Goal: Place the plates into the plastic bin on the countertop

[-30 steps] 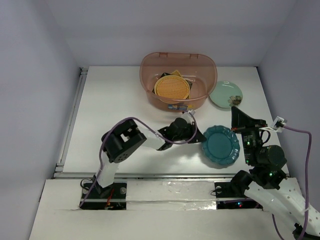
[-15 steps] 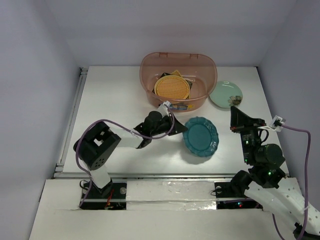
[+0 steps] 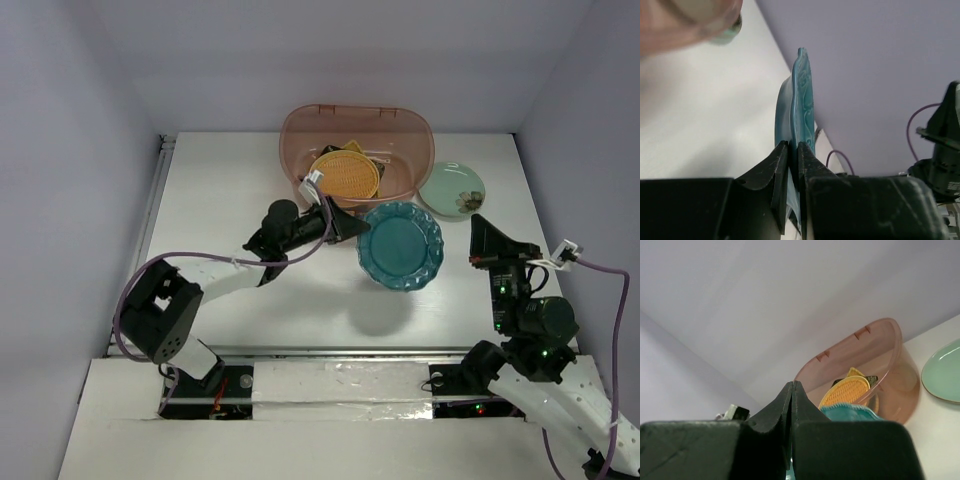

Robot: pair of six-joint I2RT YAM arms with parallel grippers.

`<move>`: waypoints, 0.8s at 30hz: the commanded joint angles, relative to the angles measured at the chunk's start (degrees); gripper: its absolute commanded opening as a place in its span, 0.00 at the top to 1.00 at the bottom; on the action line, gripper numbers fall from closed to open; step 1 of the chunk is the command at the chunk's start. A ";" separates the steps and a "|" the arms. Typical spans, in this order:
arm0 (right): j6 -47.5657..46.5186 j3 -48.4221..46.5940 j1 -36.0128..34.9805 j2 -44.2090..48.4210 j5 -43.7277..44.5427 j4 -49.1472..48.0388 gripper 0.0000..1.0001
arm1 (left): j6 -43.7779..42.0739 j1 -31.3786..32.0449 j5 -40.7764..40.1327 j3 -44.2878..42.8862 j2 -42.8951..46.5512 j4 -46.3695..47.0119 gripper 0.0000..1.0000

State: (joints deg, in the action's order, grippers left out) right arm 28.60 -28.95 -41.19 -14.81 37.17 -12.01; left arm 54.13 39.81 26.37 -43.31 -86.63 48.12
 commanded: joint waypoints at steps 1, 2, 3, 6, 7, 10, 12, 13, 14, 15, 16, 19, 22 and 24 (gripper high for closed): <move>0.58 0.30 0.32 1.01 2.03 -1.53 1.00 | 2.83 -2.98 1.67 -7.48 5.59 12.61 1.00; 0.67 0.21 0.32 0.84 1.77 -1.61 1.00 | 1.95 -3.68 0.71 -8.27 5.68 12.18 1.00; 0.67 0.12 0.32 0.40 1.68 -1.53 1.00 | 1.68 -4.39 0.35 -9.94 5.60 12.00 1.00; 0.76 -0.14 0.32 -0.04 1.07 -1.52 1.00 | 0.90 -7.99 -0.88 -13.27 3.67 11.83 1.00; 0.84 -0.14 0.32 -0.39 0.72 -1.70 1.00 | 1.06 -9.04 -0.97 -14.25 2.79 11.91 1.00; 0.84 -0.23 0.32 -1.27 -0.69 -2.14 1.00 | 0.02 -13.17 -1.93 -19.08 -0.99 10.78 1.00; 0.84 -0.84 0.32 -2.85 -1.31 -1.53 1.00 | -0.77 -15.71 -3.07 -22.76 -4.24 9.19 1.00; 0.84 -1.19 0.32 -3.38 -1.31 -1.44 1.00 | -2.69 -16.43 -4.04 -24.18 -5.21 7.79 1.00; 0.84 -1.37 0.32 -4.08 -1.57 -1.44 1.00 | -3.93 -17.04 -4.83 -25.93 -7.83 4.13 1.00; 0.76 -1.46 0.32 -4.26 -1.83 -1.44 1.00 | -4.90 -18.09 -5.01 -29.60 -9.33 2.35 1.00; 0.76 -1.46 0.32 -4.44 -2.01 -1.52 1.00 | -5.43 -18.63 -5.19 -30.94 -10.83 1.03 1.00; 0.58 -1.55 0.32 -4.97 -2.27 -1.53 1.00 | -5.53 -20.21 -4.22 -35.70 -16.89 -1.97 1.00; 0.41 -1.55 0.32 -5.23 -2.10 -1.61 1.00 | -5.44 -20.74 -5.19 -37.46 -20.94 -3.20 1.00; 0.32 -1.64 0.32 -5.41 -2.19 -1.70 1.00 | -6.57 -20.74 -6.59 -38.42 -22.96 -4.78 1.00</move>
State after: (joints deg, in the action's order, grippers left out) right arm 28.95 -28.97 -41.19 -19.86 35.11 -12.01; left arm 46.87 18.61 19.88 -76.97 -110.98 38.63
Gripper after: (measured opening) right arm 0.010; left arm 0.054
